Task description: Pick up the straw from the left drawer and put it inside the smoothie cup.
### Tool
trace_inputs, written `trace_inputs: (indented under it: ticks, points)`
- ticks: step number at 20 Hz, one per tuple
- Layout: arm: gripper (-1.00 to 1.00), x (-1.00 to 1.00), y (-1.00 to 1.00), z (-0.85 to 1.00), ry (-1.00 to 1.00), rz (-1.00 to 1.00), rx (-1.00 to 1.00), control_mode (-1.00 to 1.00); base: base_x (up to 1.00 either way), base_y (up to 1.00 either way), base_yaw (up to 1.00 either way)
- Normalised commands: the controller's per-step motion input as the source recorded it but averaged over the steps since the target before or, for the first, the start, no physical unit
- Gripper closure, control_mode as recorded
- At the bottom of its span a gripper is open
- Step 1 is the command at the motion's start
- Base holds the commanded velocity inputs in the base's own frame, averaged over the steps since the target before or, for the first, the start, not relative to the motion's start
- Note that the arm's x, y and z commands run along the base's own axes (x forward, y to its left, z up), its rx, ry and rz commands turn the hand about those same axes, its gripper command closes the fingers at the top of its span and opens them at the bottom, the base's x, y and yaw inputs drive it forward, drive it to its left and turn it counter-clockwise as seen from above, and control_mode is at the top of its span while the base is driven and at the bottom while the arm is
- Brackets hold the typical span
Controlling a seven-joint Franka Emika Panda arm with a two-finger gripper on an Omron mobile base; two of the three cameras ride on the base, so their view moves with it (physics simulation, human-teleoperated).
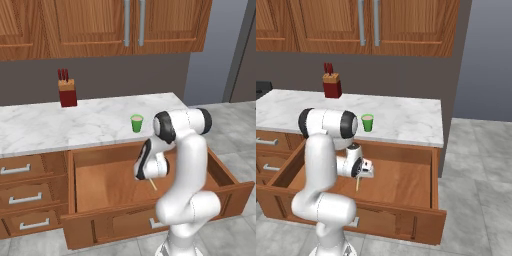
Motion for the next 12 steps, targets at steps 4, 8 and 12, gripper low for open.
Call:
trace_inputs:
  ticks: [4, 8, 12]
  points:
    - [1.0, 0.0, -0.08, 1.0, -0.12, 0.08, 0.0, -1.0, 0.0, 0.0, 0.0]
    - [1.0, 0.0, -0.03, 1.0, -0.12, 0.11, 0.01, -1.0, 0.0, 0.0, 0.0]
    - [1.0, 0.04, -0.01, 1.0, -0.07, 0.11, 0.01, -1.0, 0.0, 0.0, 0.0]
